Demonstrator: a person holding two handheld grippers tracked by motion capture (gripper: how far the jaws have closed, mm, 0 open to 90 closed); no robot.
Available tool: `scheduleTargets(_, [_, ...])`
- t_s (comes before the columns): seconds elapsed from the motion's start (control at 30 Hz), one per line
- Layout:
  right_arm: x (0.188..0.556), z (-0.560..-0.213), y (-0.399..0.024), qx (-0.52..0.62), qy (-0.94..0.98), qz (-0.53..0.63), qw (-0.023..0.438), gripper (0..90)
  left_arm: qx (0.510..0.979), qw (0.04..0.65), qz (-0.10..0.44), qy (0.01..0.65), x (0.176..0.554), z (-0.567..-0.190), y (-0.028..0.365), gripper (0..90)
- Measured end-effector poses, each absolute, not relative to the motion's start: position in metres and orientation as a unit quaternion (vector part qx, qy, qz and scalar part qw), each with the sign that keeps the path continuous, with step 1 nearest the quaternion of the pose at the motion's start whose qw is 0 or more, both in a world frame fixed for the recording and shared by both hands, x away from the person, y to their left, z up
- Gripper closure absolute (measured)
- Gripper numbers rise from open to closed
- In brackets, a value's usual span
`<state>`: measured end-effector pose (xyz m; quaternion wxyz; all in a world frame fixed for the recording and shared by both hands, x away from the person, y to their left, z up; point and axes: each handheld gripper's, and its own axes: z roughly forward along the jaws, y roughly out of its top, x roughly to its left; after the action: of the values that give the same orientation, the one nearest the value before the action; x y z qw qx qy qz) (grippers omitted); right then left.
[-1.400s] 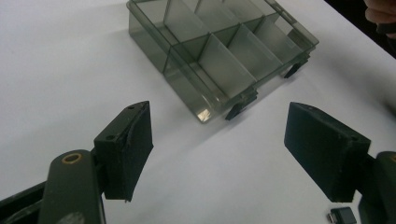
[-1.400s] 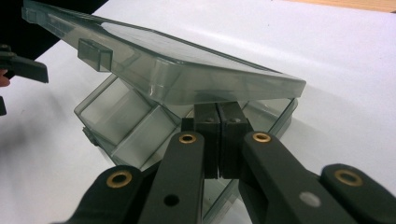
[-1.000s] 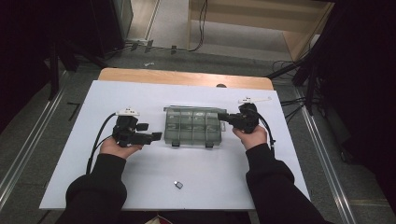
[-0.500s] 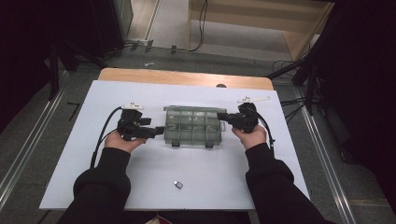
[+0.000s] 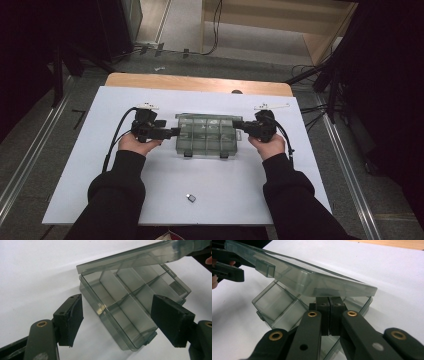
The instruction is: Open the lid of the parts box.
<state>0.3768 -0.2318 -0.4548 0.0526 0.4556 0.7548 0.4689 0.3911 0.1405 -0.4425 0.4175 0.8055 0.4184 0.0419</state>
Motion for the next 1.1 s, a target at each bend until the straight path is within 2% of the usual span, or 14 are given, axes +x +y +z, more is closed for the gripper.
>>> scheduleTargets(0.2, [0.377, -0.455, -0.231, 0.456, 0.754, 0.470, 0.053, 86.7, 0.803, 0.417, 0.052, 0.422, 0.397, -0.442, 0.136, 27.0])
scheduleTargets(0.47, [0.377, -0.456, -0.230, 0.456, 0.754, 0.469, 0.051, 86.6, 0.797, 0.428, 0.062, 0.423, 0.405, -0.446, 0.134, 33.7])
scheduleTargets(0.53, [0.377, -0.456, -0.229, 0.456, 0.755, 0.468, 0.051, 86.6, 0.799, 0.423, 0.072, 0.421, 0.407, -0.448, 0.132, 37.7])
scheduleTargets(0.6, [0.376, -0.456, -0.228, 0.456, 0.756, 0.467, 0.053, 86.7, 0.802, 0.419, 0.083, 0.417, 0.408, -0.449, 0.129, 45.5])
scheduleTargets(0.63, [0.376, -0.456, -0.228, 0.456, 0.756, 0.467, 0.053, 86.7, 0.803, 0.420, 0.088, 0.415, 0.408, -0.449, 0.128, 45.5])
scheduleTargets(0.67, [0.376, -0.456, -0.228, 0.457, 0.756, 0.467, 0.053, 86.6, 0.802, 0.422, 0.091, 0.413, 0.408, -0.450, 0.126, 52.7])
scheduleTargets(0.7, [0.376, -0.456, -0.229, 0.457, 0.755, 0.467, 0.052, 86.6, 0.802, 0.425, 0.089, 0.411, 0.409, -0.450, 0.125, 55.1])
scheduleTargets(0.83, [0.376, -0.457, -0.229, 0.457, 0.756, 0.466, 0.053, 86.6, 0.800, 0.423, 0.084, 0.416, 0.410, -0.451, 0.124, 58.9])
scheduleTargets(0.9, [0.376, -0.457, -0.229, 0.456, 0.757, 0.465, 0.053, 85.9, 0.798, 0.429, 0.082, 0.415, 0.410, -0.450, 0.124, 64.5])
scheduleTargets(1.1, [0.374, -0.457, -0.229, 0.456, 0.757, 0.465, 0.051, 81.8, 0.795, 0.434, 0.077, 0.416, 0.410, -0.448, 0.124, 67.3])
